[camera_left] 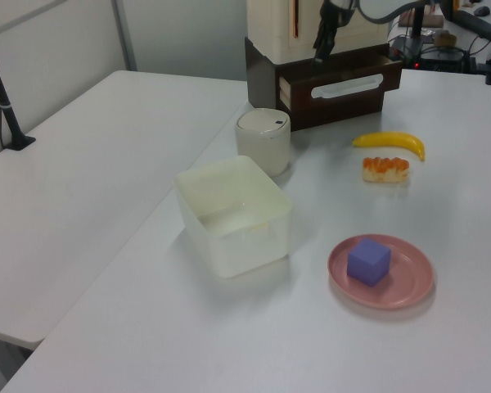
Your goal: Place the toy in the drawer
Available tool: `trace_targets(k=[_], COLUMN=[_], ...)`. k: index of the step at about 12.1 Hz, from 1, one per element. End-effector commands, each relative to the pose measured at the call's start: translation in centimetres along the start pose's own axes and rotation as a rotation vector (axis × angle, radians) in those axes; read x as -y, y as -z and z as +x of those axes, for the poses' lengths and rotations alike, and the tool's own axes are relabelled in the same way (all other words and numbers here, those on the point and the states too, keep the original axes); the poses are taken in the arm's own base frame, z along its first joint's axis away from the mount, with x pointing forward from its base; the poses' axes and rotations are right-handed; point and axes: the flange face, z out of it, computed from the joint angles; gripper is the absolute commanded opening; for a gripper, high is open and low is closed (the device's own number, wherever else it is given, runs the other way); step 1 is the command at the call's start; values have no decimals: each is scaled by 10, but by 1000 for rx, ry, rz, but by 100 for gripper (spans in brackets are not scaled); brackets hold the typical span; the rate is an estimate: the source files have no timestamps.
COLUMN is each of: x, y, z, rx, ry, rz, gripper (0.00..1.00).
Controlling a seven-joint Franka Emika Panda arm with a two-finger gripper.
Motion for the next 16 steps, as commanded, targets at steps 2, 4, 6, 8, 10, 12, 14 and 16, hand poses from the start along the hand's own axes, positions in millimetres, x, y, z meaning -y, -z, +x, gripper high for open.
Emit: trace_targets(k=[2, 4, 6, 8, 10, 12, 14, 16], x=[69, 82, 105, 119, 127, 123, 117, 116], y=[35, 54, 80, 100, 110, 115, 120, 123], z=[8, 4, -5, -12, -14, -16, -22, -23], rx=[136, 180, 272, 319, 331, 328, 331, 336], ry=[-219, -258, -245, -255, -247, -261, -337, -382], rz=[114, 160, 182, 187, 190, 191, 221, 237], gripper=[71, 87, 98, 100, 100, 100, 100, 100])
